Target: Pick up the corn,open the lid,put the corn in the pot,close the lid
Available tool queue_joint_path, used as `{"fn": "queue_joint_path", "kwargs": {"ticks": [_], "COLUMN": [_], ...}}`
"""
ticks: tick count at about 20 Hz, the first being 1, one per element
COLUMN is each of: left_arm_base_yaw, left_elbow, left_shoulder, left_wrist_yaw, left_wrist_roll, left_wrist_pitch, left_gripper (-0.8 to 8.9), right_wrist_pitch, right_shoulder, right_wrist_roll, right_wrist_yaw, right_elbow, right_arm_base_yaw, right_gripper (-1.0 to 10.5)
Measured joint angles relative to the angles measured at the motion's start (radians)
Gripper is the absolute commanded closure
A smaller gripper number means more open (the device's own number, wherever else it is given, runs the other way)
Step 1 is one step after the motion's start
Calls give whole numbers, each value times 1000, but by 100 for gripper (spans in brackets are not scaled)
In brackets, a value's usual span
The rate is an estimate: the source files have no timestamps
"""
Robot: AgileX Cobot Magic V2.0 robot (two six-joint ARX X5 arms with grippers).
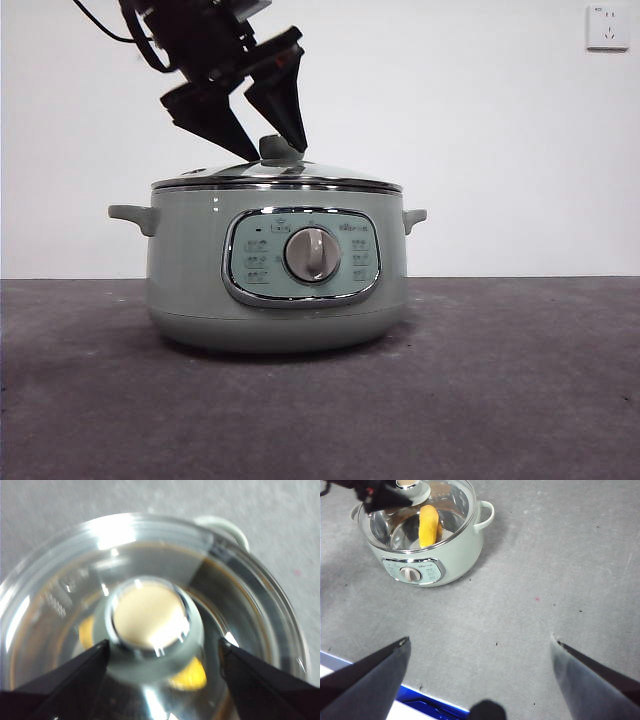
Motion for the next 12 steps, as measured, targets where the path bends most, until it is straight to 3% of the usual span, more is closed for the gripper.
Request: {"fn": "queue_joint_path", "kwargs": {"ticks": [4, 9, 12], "left_arm_base_yaw": [3, 4, 4], "left_elbow": [-9, -9, -8], "left_shoulder": [-100, -353, -518], "left_wrist_yaw": [14, 163, 205], "left_wrist_roll": [-16, -36, -41], "left_wrist_pitch": [-72, -246, -373], "left_gripper": [429, 437, 437], "right_wrist_pitch": [0, 0, 0], "right_shoulder": [0, 0, 0], "right_wrist_roll": [-6, -36, -80], "right_wrist_yaw": [0, -8, -66], "right_elbow": [0, 0, 0], "right_arm_base_yaw": [0, 0, 0], "right_gripper": [480, 480, 480]}}
